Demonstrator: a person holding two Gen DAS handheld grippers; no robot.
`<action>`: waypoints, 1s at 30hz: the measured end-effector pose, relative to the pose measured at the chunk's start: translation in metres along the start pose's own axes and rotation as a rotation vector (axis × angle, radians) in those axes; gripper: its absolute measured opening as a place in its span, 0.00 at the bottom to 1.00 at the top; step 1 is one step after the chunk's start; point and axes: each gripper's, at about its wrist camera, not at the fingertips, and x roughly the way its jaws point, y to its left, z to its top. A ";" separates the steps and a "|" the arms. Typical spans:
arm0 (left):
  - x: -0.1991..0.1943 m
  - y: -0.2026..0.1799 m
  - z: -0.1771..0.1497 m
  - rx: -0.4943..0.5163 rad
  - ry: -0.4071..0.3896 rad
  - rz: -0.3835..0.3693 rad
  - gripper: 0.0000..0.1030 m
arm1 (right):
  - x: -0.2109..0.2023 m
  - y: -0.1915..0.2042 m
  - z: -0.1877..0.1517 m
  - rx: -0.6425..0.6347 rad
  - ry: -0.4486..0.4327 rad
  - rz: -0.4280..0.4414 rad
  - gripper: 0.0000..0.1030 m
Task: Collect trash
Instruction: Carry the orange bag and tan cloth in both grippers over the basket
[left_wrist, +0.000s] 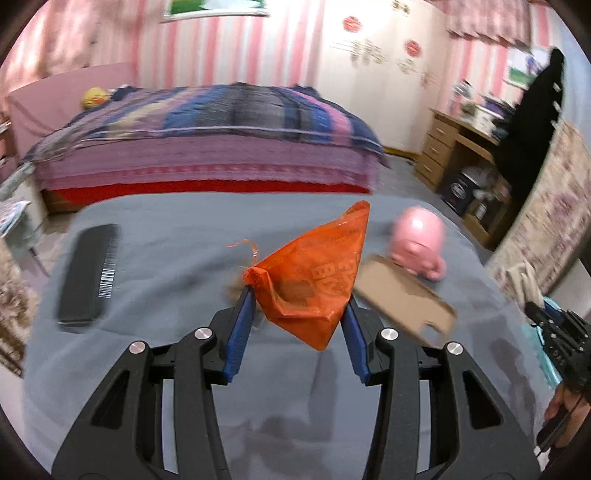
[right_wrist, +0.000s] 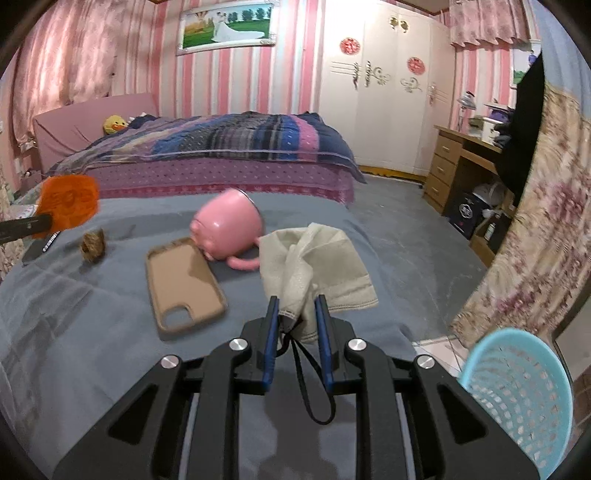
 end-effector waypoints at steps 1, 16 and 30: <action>0.007 -0.023 -0.005 0.023 0.017 -0.035 0.43 | -0.001 -0.005 -0.004 0.004 0.004 -0.006 0.19; 0.028 -0.175 -0.056 0.210 0.088 -0.170 0.45 | -0.026 -0.060 -0.042 0.059 0.032 -0.090 0.19; 0.007 -0.134 -0.042 0.256 0.020 -0.155 0.51 | -0.056 -0.088 -0.051 0.096 0.002 -0.137 0.19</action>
